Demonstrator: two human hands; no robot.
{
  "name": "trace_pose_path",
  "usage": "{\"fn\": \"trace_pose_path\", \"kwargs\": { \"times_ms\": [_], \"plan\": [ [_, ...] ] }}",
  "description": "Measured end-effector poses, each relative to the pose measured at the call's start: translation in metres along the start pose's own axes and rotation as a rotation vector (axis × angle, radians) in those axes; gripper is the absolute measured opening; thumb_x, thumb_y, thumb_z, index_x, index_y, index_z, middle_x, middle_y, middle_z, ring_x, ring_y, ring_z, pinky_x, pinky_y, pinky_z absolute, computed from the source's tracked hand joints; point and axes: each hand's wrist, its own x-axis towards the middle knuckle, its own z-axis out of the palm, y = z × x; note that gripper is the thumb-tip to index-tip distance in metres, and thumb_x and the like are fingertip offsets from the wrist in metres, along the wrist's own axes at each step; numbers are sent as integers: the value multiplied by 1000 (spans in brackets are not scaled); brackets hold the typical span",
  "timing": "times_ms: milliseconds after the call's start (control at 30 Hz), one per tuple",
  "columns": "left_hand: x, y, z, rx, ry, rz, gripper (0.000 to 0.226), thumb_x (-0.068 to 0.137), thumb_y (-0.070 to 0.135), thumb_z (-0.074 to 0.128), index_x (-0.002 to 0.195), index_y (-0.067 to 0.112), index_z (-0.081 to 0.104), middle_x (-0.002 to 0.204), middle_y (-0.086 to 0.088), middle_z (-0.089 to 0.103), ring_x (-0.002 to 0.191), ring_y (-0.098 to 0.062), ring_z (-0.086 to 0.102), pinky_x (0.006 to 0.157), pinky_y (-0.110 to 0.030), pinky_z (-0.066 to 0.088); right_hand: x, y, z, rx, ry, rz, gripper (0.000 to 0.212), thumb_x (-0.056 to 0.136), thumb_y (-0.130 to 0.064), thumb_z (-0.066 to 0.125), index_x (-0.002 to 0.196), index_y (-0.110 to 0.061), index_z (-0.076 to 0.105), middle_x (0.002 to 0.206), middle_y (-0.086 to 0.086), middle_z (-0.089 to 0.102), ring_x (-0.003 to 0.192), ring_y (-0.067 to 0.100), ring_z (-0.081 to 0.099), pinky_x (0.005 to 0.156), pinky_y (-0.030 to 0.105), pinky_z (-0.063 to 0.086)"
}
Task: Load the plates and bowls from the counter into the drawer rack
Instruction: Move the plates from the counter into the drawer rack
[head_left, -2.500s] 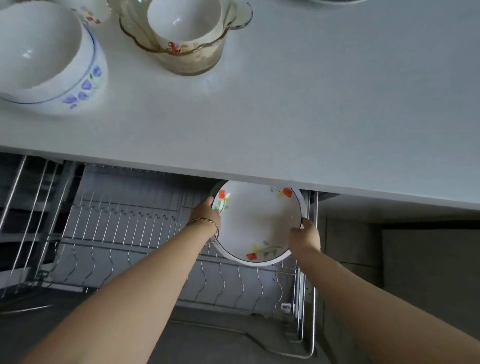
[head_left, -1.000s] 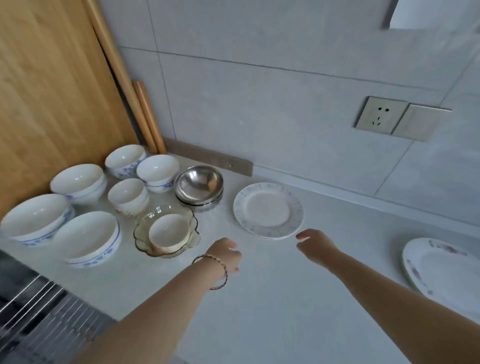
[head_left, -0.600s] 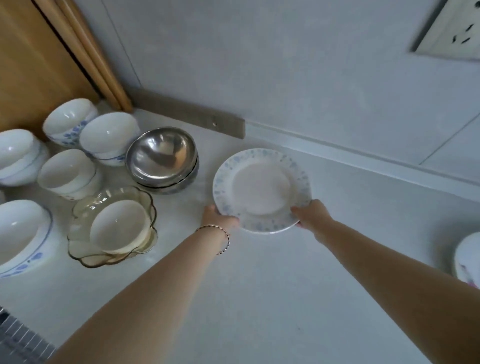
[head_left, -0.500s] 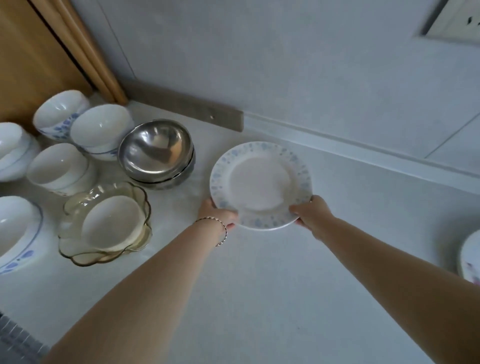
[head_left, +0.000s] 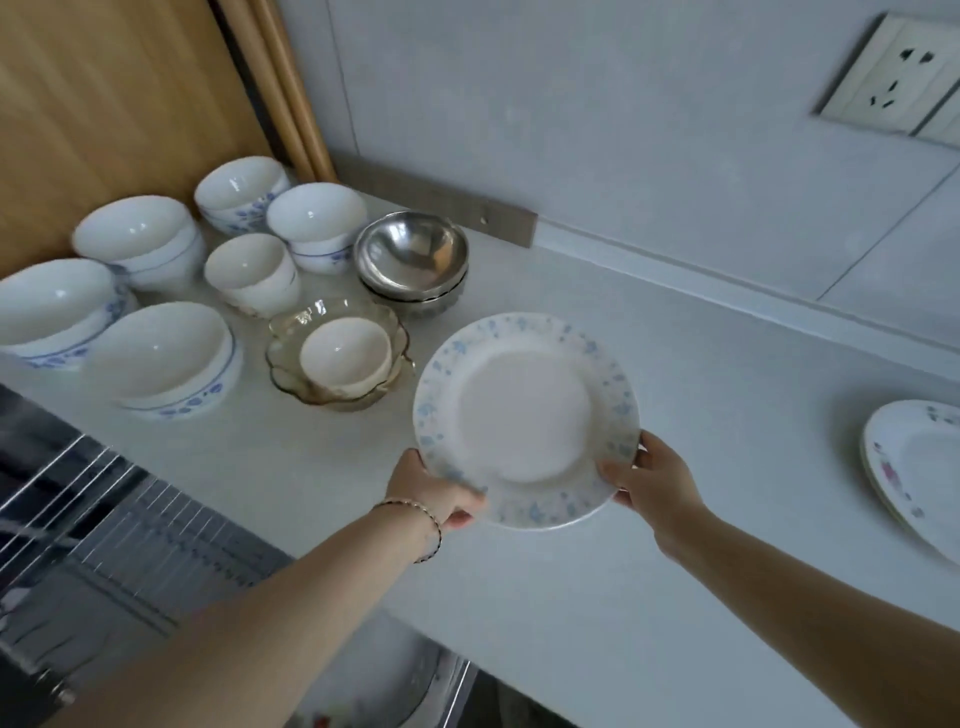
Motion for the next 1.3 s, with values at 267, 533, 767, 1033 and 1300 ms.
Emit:
{"fn": "trace_pose_path", "kwargs": {
  "times_ms": [267,533,767,1033,1300],
  "plan": [
    [-135,-60,-169,119,33,59,49,63,-17,74,105,-3,55,103,-16,65,83,-27,65,50,-28,58,-173,46,102,71,-102,-27,46,82,15,55,122,-7,54,94,6,64,94,30,61,80,37,53],
    [-165,-115,-299,329,84,-131,30,67,-15,70,91,2,62,83,-9,68,73,-21,65,47,-24,55,-258,138,205,-8,-120,55,33,81,5,60,108,-14,56,86,1,65,77,18,65,68,28,57],
    [-132,-129,-335,444,95,-310,33,72,-11,71,100,2,59,92,-10,65,78,-19,63,64,-28,56,-252,180,262,-36,-99,211,23,75,0,61,95,-11,58,86,10,68,86,33,67,84,50,56],
    [-68,-126,-373,462,126,-371,32,72,-20,64,95,0,56,92,-13,66,73,-20,62,59,-29,55,-217,195,321,16,-98,315,21,75,1,60,89,-13,56,80,8,65,74,26,60,83,47,56],
    [64,-128,-418,717,65,-377,41,68,-9,74,101,8,57,107,-10,63,90,-24,62,74,-34,60,-155,228,412,55,55,464,33,71,-6,64,100,-20,56,91,7,70,88,29,66,84,47,55]
  ]
}}
